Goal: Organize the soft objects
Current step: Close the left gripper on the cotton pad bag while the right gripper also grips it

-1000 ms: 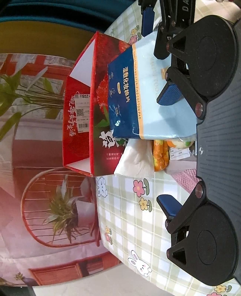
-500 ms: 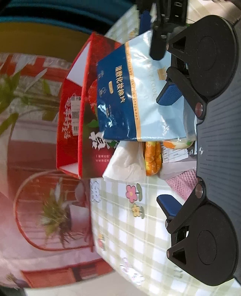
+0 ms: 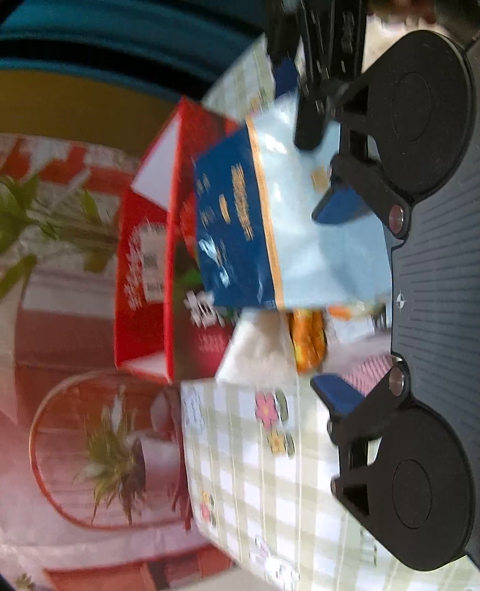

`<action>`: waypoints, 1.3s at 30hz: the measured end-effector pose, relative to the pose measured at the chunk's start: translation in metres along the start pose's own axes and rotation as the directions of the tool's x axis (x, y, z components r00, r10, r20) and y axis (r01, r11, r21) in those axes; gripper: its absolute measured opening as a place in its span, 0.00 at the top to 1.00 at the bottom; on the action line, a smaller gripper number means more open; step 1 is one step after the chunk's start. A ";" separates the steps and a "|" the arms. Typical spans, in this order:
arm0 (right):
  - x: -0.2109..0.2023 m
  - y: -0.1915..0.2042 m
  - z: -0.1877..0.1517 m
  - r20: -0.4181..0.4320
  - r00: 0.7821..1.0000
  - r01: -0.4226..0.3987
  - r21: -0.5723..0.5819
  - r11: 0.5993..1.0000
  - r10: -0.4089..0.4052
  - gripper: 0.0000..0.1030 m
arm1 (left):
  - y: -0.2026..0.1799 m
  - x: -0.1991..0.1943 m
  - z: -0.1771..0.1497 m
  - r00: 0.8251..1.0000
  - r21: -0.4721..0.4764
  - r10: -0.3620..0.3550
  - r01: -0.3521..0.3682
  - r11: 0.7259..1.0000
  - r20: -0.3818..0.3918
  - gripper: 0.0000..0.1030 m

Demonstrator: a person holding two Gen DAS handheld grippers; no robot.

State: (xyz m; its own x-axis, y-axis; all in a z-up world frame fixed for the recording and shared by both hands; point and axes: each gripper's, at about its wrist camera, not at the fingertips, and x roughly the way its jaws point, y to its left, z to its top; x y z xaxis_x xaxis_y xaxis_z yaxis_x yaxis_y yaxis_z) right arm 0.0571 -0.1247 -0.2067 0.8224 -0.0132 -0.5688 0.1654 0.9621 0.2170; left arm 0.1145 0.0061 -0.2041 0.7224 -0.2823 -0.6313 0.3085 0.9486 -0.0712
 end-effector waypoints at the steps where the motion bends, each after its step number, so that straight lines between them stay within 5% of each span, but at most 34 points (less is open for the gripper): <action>1: 0.000 0.000 0.000 -0.001 1.000 -0.004 0.003 1.000 0.004 0.52 | 0.001 -0.003 0.002 1.000 -0.010 -0.025 0.025 1.000 0.011 0.24; 5: -0.003 -0.002 0.003 -0.006 1.000 -0.013 0.004 1.000 0.013 0.52 | 0.006 -0.007 0.009 0.995 -0.040 -0.096 0.097 0.994 0.034 0.30; 11: -0.004 -0.005 0.012 -0.010 1.000 -0.014 -0.010 1.000 0.014 0.52 | 0.017 0.015 0.013 0.983 -0.095 -0.179 0.175 0.980 -0.033 0.38; 14: -0.001 -0.006 0.016 -0.022 0.999 -0.025 -0.030 0.999 0.025 0.52 | 0.021 0.021 0.011 0.971 -0.122 -0.232 0.224 0.967 -0.055 0.55; 21: 0.001 -0.003 0.030 -0.066 0.993 -0.099 -0.065 0.993 0.095 0.59 | 0.012 0.002 0.034 0.960 -0.031 -0.281 0.280 0.960 -0.017 0.55; 30: -0.017 -0.006 0.075 -0.010 0.988 -0.156 -0.133 0.979 0.156 0.62 | 0.007 -0.016 0.086 0.934 0.019 -0.352 0.352 0.936 0.055 0.55; 39: -0.013 -0.007 0.089 -0.079 0.982 -0.183 -0.170 0.968 0.172 0.67 | 0.014 0.000 0.078 0.918 -0.037 -0.394 0.393 0.919 -0.036 0.54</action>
State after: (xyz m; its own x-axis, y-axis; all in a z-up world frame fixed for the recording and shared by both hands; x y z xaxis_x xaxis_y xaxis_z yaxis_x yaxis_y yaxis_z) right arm 0.0935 -0.1555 -0.1302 0.7929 0.1740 -0.5839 -0.0831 0.9803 0.1791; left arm 0.1675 0.0082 -0.1451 0.5197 -0.6277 -0.5796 0.5439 0.7662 -0.3421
